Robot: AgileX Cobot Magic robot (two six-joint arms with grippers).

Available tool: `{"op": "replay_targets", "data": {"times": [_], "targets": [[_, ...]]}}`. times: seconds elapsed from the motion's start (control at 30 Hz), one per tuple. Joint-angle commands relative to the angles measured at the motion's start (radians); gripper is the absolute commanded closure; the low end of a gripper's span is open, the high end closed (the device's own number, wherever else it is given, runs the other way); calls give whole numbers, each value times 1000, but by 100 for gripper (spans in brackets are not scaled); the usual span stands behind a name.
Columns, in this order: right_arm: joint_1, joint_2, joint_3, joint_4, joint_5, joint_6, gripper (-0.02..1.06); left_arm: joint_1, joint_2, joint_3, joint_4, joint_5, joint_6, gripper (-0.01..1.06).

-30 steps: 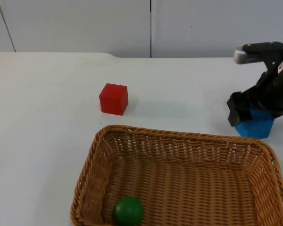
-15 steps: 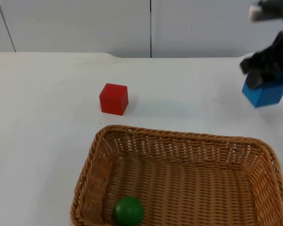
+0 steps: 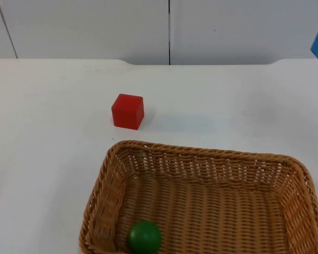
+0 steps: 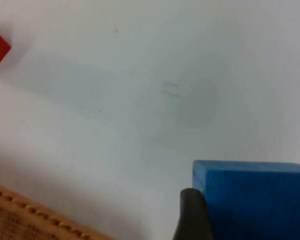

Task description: Place all geometric objects except the red cube into the basket.

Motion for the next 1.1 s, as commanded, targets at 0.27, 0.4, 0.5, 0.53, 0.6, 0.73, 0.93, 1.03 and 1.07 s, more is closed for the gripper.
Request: {"op": "replay_targets", "data": {"times": [0.27, 0.4, 0.5, 0.53, 0.6, 0.73, 0.93, 1.03, 1.07], "targets": [[230, -48, 124, 7, -14, 4, 105, 2, -6, 4, 9, -7, -5, 0], [331, -48, 173, 4, -75, 7, 105, 2, -6, 4, 11, -7, -5, 0], [412, -48, 229, 3, -159, 7, 105, 2, -6, 4, 16, -7, -5, 0], [412, -48, 229, 3, -159, 7, 105, 2, -6, 4, 16, -7, -5, 0], [424, -48, 260, -2, -211, 7, 105, 2, -6, 4, 16, -7, -5, 0], [422, -37, 300, 2, -277, 7, 105, 2, -6, 4, 16, -9, -5, 0], [422, 39, 356, 2, -381, 7, 105, 2, -6, 4, 18, -10, -5, 0], [422, 122, 361, 2, -400, 7, 105, 2, -6, 4, 18, -10, -5, 0], [422, 122, 361, 2, -400, 7, 105, 2, -6, 4, 18, -10, -5, 0]]}}
